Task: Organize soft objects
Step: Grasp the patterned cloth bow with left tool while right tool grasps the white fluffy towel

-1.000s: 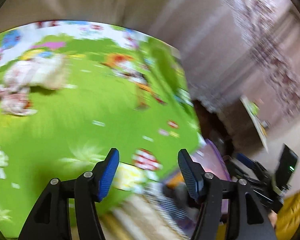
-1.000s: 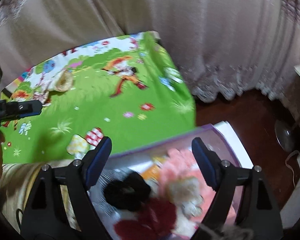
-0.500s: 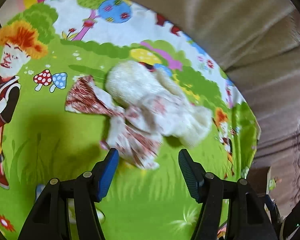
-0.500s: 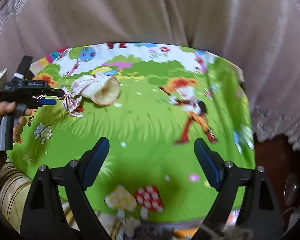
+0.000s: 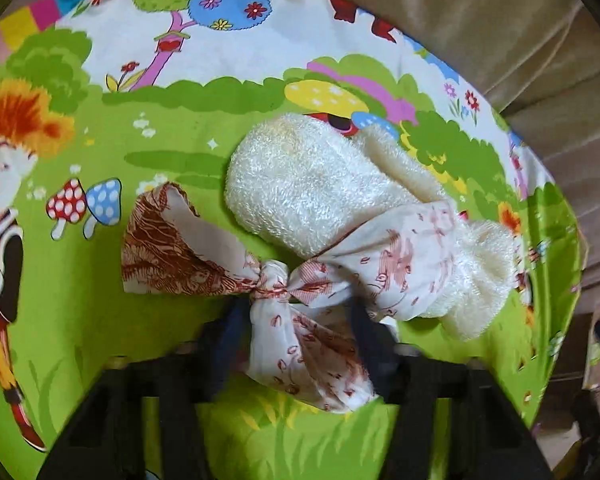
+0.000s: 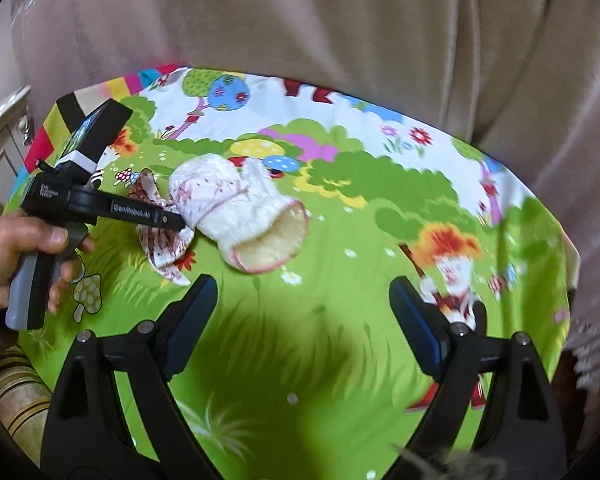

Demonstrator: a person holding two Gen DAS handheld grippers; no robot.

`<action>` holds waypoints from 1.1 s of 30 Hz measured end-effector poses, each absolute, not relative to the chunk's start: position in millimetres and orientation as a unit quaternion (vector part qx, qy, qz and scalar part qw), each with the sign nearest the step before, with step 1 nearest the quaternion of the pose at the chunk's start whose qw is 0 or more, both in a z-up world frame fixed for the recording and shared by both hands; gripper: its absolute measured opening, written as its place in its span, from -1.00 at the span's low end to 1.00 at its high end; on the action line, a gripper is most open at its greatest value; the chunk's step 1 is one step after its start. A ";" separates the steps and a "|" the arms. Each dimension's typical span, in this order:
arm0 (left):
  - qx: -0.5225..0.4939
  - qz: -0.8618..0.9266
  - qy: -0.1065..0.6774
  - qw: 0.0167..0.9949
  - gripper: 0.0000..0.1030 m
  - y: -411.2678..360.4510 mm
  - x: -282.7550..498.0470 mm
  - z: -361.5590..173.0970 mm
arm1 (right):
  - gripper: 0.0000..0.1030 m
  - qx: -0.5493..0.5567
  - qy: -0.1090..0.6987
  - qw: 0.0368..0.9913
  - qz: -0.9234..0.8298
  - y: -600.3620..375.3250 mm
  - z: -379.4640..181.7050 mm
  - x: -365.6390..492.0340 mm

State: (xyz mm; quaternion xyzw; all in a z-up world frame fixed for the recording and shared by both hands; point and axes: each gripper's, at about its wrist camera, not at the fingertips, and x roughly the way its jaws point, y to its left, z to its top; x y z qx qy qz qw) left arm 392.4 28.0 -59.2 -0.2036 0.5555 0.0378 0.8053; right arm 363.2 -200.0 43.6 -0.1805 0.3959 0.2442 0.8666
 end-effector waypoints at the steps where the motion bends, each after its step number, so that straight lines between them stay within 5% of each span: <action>1: -0.194 0.040 0.556 0.807 -0.48 26.7 394.1 -60.3 | 0.75 -0.183 0.396 0.866 0.246 -195.8 42.4 366.0; 5: -0.199 0.028 0.550 0.811 -0.63 33.2 391.6 -63.1 | 0.77 -0.205 0.399 0.855 0.261 -168.2 32.6 381.2; 25: -0.277 0.045 0.501 0.819 -0.65 103.6 336.2 -37.1 | 0.78 -0.406 0.372 0.788 0.275 -57.7 -50.2 403.4; 27: -0.276 0.042 0.499 0.820 -0.65 102.0 332.5 -36.5 | 0.66 -0.406 0.367 0.793 0.269 -53.8 -54.7 408.2; 29: -0.279 0.037 0.499 0.820 -0.65 101.1 329.8 -36.9 | 0.20 -0.399 0.373 0.794 0.266 -50.8 -60.0 413.7; 33: -0.284 0.027 0.491 0.823 -0.65 97.2 325.1 -32.6 | -0.19 -0.358 0.371 0.814 0.266 -56.3 -53.5 415.0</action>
